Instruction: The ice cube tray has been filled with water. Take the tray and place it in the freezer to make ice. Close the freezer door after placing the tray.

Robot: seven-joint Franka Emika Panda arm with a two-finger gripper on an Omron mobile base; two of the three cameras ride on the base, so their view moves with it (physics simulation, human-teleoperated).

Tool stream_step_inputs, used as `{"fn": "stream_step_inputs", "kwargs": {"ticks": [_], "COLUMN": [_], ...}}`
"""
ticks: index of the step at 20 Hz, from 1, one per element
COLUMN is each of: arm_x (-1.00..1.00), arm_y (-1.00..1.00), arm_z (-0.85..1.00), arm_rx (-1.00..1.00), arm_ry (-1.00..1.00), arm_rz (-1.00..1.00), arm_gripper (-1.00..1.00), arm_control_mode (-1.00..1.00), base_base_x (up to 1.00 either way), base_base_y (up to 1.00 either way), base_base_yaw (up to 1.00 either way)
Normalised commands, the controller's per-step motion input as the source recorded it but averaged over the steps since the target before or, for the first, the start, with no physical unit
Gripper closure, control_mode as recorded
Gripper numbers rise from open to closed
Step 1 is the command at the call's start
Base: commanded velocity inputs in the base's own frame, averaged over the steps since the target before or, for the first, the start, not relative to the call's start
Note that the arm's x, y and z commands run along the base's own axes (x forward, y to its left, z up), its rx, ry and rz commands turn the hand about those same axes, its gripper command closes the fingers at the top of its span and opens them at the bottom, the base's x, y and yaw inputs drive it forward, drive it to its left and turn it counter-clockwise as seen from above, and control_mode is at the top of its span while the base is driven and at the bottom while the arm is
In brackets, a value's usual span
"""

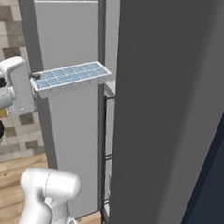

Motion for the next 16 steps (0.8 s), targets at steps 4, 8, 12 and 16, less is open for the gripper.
{"fn": "stream_step_inputs", "kwargs": {"ticks": [4, 8, 12, 16], "arm_x": [0.0, 0.0, 0.01, 0.01], "arm_y": [0.31, 0.18, 0.04, 0.0], "arm_z": [0.0, 0.0, 0.0, 0.09], "arm_rx": [-0.12, -0.05, 0.0, 0.0], "arm_ry": [-0.05, 0.0, 0.0, 0.0], "arm_rz": [-0.01, 0.0, 0.0, 0.0], "arm_gripper": [1.0, 1.0, 1.0, 1.0], "arm_control_mode": [-1.0, -1.0, -1.0, -1.0], "base_base_x": [0.0, 0.0, 0.0, 0.0], "base_base_y": [0.0, 0.0, 0.0, 0.0], "base_base_yaw": [0.0, 0.0, 0.0, 0.0]}}
